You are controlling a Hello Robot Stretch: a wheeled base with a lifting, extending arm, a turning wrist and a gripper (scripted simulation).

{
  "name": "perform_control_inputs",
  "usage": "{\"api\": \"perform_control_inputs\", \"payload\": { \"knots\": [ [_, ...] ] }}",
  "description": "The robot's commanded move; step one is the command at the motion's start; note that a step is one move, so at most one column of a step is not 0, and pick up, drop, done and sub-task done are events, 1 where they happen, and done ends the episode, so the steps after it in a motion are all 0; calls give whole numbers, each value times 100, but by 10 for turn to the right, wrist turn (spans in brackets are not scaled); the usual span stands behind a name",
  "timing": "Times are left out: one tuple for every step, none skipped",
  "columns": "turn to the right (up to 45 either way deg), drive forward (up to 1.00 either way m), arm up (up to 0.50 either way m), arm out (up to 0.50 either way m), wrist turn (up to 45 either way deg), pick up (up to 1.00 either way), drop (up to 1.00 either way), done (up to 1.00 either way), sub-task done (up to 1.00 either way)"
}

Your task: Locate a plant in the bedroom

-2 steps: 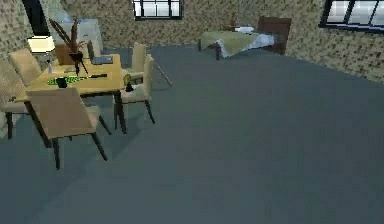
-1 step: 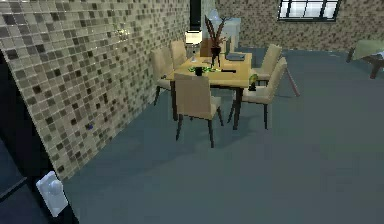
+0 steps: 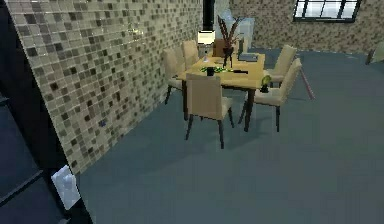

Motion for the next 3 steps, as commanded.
{"api": "perform_control_inputs", "payload": {
  "knots": [
    [0, 60, 0, 0, 0, 0, 0, 0, 0],
    [-180, 0, 0, 0, 0, 0, 0, 0, 0],
    [0, 100, 0, 0, 0, 0, 0, 0, 0]
  ]
}}
